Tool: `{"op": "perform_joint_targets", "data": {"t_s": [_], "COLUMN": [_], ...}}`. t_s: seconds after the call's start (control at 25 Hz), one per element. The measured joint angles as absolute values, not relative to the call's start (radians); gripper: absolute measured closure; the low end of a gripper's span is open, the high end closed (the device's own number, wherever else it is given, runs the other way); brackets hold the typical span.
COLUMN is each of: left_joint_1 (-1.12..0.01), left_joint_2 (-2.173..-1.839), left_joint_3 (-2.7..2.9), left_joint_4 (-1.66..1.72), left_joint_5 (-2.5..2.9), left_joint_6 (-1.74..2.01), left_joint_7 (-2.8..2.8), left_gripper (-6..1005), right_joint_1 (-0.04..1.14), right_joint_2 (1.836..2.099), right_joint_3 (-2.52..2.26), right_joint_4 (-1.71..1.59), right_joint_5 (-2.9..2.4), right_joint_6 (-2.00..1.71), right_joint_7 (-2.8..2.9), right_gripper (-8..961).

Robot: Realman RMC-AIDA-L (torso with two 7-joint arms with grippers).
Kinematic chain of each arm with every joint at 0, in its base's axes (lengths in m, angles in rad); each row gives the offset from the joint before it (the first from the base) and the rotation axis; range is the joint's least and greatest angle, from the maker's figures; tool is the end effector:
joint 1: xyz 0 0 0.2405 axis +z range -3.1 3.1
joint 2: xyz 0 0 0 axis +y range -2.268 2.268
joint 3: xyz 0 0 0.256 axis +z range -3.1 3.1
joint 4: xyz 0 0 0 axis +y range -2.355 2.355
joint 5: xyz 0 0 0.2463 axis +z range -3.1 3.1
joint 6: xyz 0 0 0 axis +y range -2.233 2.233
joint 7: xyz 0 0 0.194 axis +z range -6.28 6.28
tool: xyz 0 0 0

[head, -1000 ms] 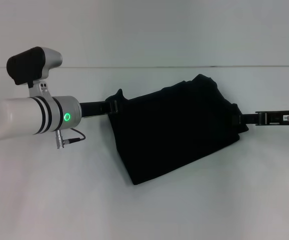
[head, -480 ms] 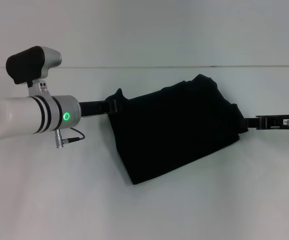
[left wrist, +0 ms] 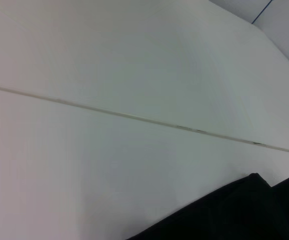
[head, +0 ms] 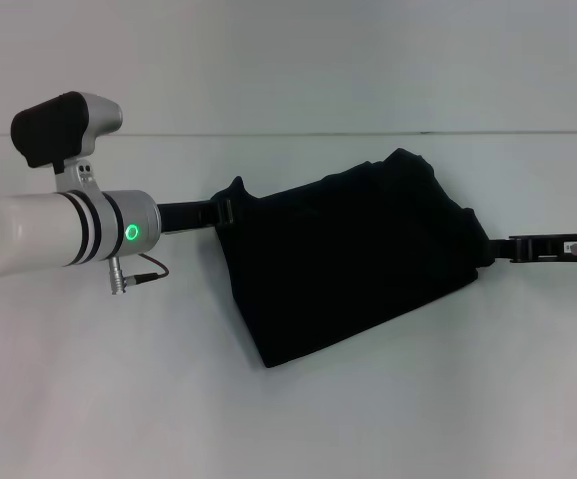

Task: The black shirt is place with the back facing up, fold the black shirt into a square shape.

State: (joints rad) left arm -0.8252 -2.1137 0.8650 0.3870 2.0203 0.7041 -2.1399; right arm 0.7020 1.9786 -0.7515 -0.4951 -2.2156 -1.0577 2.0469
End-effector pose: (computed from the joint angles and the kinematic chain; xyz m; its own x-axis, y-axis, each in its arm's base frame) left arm -0.2560 0.4956 -0.1101 0.3466 0.7423 0.5735 0.9376 -0.2551 -0.2365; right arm 0.3162 0.4619 -0.0351 0.4809 -0.7674 -0.4242 -0.8751 -0.3899 -0.2867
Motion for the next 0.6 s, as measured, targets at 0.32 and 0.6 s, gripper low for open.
{"op": "perform_joint_targets", "data": {"t_s": [0.32, 0.6], "left_joint_1": [-0.825, -0.833], "left_joint_2": [-2.102, -2.091], "left_joint_3": [0.864, 0.862], "left_joint_4": [0.393, 0.398], "left_joint_5": [2.02, 2.027], "left_joint_6": [0.708, 0.725], "left_joint_7": [-2.141, -2.142], "left_gripper": [949, 940], "right_joint_1": [0.681, 0.663], "right_joint_2": [1.964, 1.952], "right_joint_3": [-0.741, -0.739], "right_joint_4": [-0.501, -0.502], "right_joint_5": [-2.212, -2.212], "right_joint_6": [-1.105, -1.163], "right_joint_7": [2.046, 2.051], "right_gripper": [951, 952]}}
